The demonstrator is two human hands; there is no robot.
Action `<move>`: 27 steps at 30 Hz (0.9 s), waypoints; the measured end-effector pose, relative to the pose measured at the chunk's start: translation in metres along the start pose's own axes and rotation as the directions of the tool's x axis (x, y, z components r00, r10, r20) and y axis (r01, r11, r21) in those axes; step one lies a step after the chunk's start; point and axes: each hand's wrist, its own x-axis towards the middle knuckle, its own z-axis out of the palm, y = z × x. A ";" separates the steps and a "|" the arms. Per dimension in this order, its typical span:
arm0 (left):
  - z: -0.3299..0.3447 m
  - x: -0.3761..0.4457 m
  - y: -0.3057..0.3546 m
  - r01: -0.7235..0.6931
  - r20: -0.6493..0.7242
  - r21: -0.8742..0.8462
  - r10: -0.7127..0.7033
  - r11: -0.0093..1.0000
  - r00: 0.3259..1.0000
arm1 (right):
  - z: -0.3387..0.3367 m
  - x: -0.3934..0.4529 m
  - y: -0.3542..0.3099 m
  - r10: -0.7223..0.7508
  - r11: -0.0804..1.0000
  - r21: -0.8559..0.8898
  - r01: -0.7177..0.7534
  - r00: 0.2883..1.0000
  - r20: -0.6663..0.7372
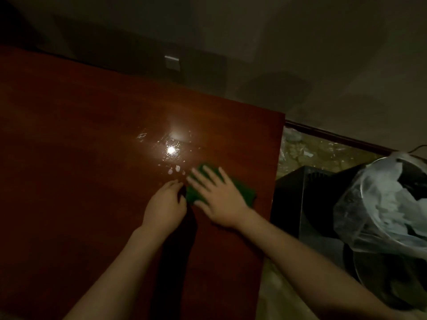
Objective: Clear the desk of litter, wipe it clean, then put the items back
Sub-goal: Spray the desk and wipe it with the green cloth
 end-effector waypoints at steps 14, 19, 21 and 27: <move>0.004 -0.048 -0.032 -0.008 0.000 0.008 0.008 1.000 1.000 | -0.011 -0.005 0.094 0.607 0.792 0.164 -0.589 0.789 -0.098; 0.003 -0.063 -0.048 -0.014 -0.013 0.011 0.014 1.000 1.000 | -0.010 0.012 0.019 0.409 0.911 0.082 -0.404 0.910 -0.059; 0.005 -0.065 -0.052 -0.008 -0.004 0.001 0.008 1.000 1.000 | 0.000 0.001 -0.035 0.247 0.968 0.054 -0.247 0.969 0.004; 0.004 -0.080 -0.058 -0.043 -0.005 -0.030 0.043 0.999 0.999 | 0.053 -0.122 -0.143 -0.293 0.956 0.021 0.293 0.948 0.122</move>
